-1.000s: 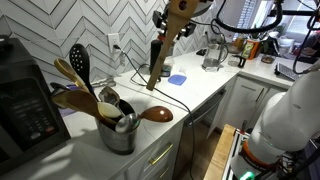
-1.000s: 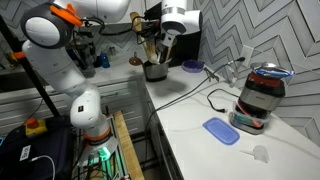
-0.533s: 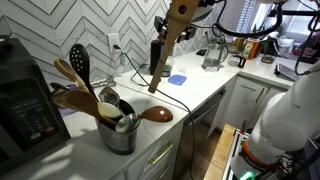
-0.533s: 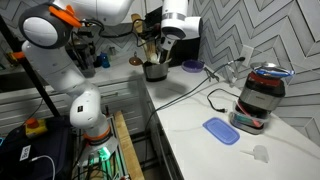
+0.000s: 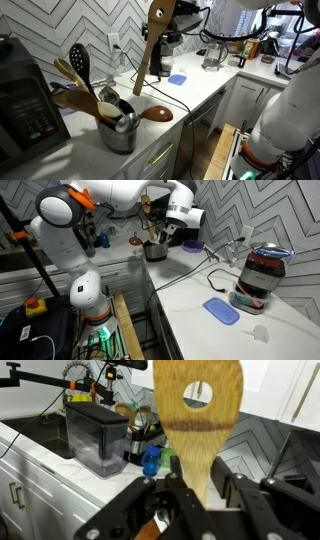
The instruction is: Put the cooking stick in the pot having cooking utensils
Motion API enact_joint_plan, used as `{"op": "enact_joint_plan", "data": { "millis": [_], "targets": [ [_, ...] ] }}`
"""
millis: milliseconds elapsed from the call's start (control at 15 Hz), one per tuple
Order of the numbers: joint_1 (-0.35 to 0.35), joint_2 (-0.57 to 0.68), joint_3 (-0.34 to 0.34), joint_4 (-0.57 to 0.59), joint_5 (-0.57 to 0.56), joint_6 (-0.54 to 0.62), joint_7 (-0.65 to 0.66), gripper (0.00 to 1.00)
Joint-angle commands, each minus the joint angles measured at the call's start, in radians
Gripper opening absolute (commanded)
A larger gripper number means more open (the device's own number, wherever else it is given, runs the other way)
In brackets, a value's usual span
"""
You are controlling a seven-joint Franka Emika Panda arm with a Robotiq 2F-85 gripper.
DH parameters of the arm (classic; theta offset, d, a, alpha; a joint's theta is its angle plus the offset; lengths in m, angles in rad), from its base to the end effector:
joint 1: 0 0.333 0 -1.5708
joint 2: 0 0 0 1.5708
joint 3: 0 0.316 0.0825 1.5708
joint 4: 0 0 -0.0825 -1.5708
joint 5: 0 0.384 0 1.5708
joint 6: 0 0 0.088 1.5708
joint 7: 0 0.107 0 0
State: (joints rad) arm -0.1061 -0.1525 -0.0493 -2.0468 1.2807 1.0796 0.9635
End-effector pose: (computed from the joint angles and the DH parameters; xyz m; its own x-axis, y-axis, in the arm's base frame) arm 0.4518 0.0595 0.5694 0.2045 -0.0012 -0.9789 -0.8975 -0.3994 -0.1871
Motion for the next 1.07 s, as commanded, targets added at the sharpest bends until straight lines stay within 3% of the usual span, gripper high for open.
{"op": "enact_joint_plan", "data": {
  "millis": [0,533,1000],
  "targets": [
    [0.005,0.001,-0.001,0.001,-0.001,0.000,0.000,0.10],
    [0.044,0.068,0.032,-0.004,0.143,0.158,0.089,0.10],
    [0.065,0.074,0.043,-0.072,0.135,0.261,0.220,0.10]
  ]
}}
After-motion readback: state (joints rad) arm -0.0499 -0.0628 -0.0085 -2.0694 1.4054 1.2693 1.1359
